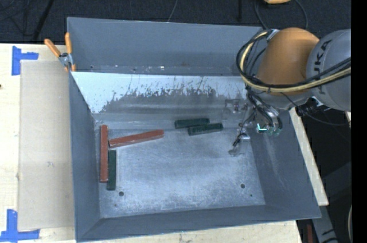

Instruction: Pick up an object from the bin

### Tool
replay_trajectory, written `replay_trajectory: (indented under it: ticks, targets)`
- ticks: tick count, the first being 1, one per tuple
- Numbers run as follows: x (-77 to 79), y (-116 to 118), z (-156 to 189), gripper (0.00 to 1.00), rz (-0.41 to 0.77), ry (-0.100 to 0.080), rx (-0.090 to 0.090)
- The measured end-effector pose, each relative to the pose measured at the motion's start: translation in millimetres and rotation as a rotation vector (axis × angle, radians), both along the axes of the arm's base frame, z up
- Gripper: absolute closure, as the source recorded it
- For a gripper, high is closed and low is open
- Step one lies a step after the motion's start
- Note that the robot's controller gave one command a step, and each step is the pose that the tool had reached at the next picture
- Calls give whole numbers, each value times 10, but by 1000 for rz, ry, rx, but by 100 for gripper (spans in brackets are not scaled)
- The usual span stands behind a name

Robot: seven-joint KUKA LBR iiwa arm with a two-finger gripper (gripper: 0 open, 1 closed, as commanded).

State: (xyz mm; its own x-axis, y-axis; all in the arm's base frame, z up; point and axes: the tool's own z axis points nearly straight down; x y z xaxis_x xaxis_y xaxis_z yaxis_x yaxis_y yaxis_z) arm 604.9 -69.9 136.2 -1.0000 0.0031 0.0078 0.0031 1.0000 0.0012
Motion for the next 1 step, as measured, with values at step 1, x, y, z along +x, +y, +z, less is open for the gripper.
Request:
replay_trajectory:
  ticks: [1]
  targets:
    - [173, 552, -605, 0, 107, -5, 2]
